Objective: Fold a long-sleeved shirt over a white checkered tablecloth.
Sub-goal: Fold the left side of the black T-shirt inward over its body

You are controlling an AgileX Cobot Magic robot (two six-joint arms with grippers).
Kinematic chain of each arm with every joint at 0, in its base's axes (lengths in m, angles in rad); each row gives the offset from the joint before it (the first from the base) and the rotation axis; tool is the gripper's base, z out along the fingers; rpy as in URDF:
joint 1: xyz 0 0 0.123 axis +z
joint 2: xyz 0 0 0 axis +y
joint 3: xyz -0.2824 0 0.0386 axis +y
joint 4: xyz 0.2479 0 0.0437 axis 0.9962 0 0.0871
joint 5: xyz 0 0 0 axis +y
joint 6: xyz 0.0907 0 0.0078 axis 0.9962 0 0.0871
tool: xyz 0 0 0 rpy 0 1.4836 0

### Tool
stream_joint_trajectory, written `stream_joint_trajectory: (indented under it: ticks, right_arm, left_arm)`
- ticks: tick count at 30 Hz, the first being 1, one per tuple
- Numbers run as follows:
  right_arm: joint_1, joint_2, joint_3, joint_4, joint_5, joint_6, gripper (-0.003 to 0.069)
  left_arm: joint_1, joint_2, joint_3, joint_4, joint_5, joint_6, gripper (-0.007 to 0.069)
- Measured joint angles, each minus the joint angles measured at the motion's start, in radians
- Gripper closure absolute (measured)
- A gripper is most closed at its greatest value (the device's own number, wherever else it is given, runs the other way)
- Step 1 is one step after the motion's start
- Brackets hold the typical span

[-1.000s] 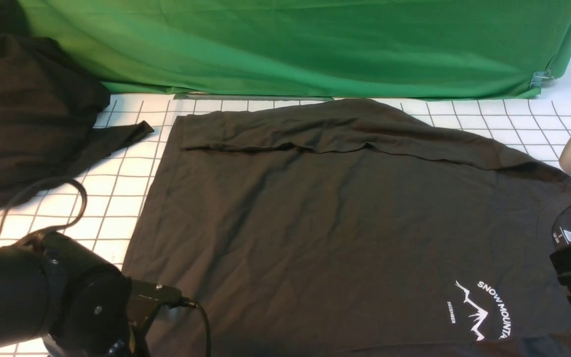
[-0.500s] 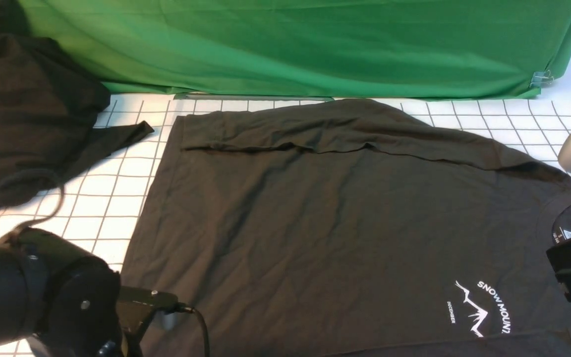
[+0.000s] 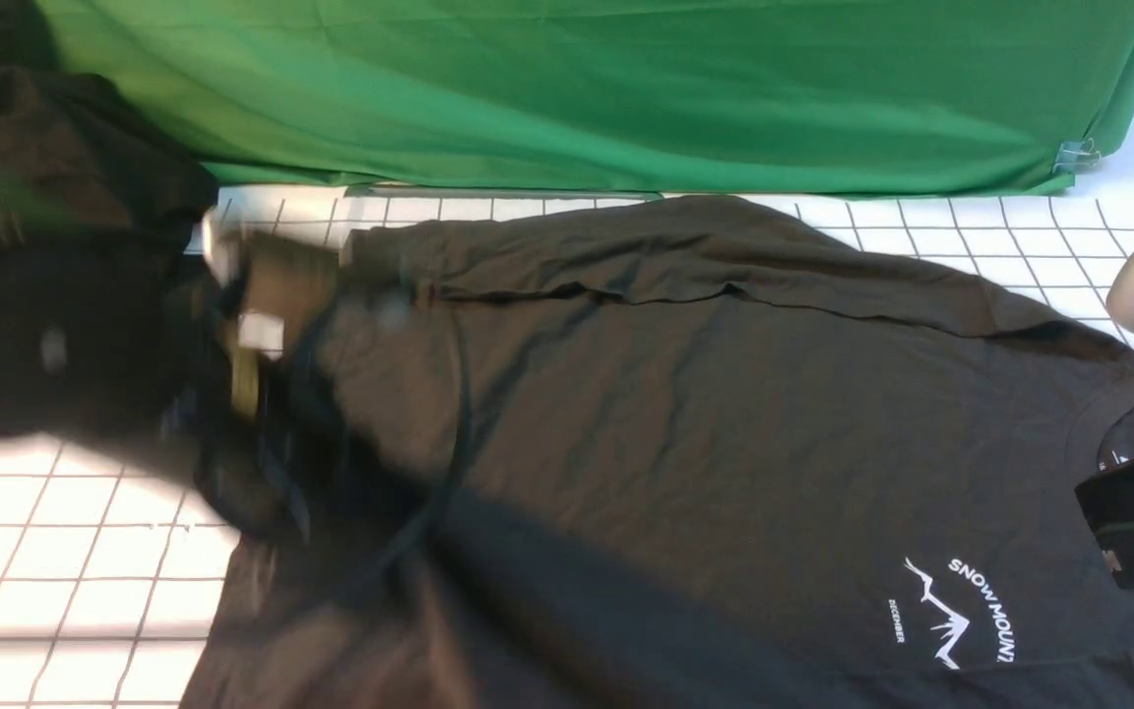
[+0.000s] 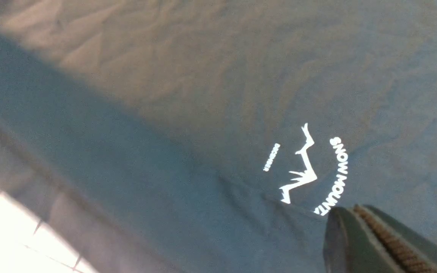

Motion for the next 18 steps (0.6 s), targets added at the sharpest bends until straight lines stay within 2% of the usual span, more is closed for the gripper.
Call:
stream_joint_trajectory:
  ticks: [3,8,13,18]
  right_arm:
    - [0.0,0.0,0.0,0.007,-0.003,0.0,0.0659]
    - [0.0,0.0,0.0,0.041,-0.007,0.0,0.0657]
    - [0.0,0.0,0.0,0.053,-0.009,0.0,0.065]
    - [0.0,0.0,0.0,0.055,-0.011,0.0,0.0649]
  left_arm:
    - [0.02,0.041,-0.096,0.038,0.0,0.005,0.059]
    - [0.125,0.201,-0.21,0.063,-0.028,0.05,0.059]
    - [0.178,0.318,-0.215,0.063,-0.094,0.086,0.059]
    - [0.183,0.399,-0.215,0.065,-0.125,0.127,0.0564]
